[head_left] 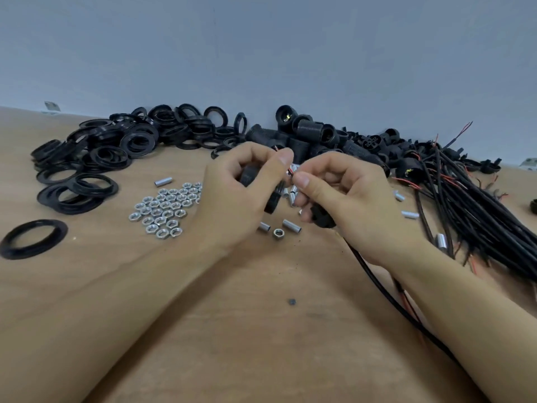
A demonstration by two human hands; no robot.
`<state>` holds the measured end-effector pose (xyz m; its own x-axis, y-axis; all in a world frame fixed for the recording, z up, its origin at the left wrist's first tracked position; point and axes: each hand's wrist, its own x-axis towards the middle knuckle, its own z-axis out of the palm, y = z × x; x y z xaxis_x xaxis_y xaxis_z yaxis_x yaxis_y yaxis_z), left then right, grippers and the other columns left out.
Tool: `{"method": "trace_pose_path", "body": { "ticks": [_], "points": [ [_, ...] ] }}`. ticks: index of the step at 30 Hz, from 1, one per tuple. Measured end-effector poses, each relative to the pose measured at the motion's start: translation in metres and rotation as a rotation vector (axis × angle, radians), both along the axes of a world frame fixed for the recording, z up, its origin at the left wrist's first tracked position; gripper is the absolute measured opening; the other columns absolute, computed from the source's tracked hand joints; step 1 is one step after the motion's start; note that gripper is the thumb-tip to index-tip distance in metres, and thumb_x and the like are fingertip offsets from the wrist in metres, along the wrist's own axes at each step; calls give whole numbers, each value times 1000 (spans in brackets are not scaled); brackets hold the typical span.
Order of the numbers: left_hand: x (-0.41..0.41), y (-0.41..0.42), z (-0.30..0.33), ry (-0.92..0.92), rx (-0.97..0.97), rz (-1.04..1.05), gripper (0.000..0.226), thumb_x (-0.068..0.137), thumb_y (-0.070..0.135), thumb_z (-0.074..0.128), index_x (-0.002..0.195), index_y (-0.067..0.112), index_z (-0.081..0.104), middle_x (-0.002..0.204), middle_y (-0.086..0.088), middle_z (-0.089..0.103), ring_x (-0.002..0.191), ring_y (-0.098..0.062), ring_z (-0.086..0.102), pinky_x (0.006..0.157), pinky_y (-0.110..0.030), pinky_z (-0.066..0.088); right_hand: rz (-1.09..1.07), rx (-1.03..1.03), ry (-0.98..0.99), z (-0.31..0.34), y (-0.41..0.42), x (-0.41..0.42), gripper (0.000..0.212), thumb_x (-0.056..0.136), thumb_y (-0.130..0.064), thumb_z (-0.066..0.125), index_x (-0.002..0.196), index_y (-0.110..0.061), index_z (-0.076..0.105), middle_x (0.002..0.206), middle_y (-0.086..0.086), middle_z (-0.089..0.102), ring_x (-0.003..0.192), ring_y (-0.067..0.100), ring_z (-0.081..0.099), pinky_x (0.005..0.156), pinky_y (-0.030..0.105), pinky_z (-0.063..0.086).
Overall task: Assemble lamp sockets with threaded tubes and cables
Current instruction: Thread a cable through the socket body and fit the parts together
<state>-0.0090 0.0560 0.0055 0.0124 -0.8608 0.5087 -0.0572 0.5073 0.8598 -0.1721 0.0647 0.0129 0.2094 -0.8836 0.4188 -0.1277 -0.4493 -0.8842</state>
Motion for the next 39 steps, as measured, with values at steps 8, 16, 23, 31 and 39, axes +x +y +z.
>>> {"method": "trace_pose_path", "body": {
  "ticks": [8,16,23,31,39],
  "points": [
    [4,-2,-5,126,179,-176,18,80,36,74,79,18,77,76,2,73,70,-10,65,64,-20,49,-8,41,20,-3,-1,-3,12,98,-10,57,86,-12,59,69,2,69,55,17,63,56,28,51],
    [1,-2,-5,145,214,-194,24,84,40,72,68,22,74,71,1,71,61,-11,61,55,-20,49,-79,82,-3,-1,-5,-4,13,95,-21,63,83,-17,66,50,-2,54,50,15,51,54,30,43],
    [0,1,1,303,385,-312,49,97,45,49,64,15,69,71,-11,68,53,-21,56,40,-24,39,28,18,-42,6,2,-5,11,88,-12,70,77,-15,70,50,-3,55,41,5,44,42,11,33],
    [1,0,3,274,431,-333,58,99,50,45,56,17,66,65,-9,64,47,-21,53,40,-22,38,76,41,-57,8,5,-3,13,94,-31,58,89,-23,67,52,1,43,48,17,46,51,23,40],
    [5,4,1,220,351,-357,24,87,38,66,74,20,74,68,-1,66,46,-17,54,43,-20,39,28,90,13,3,4,-2,14,97,-19,57,87,-11,63,59,2,58,54,18,53,56,38,42]
  ]
}}
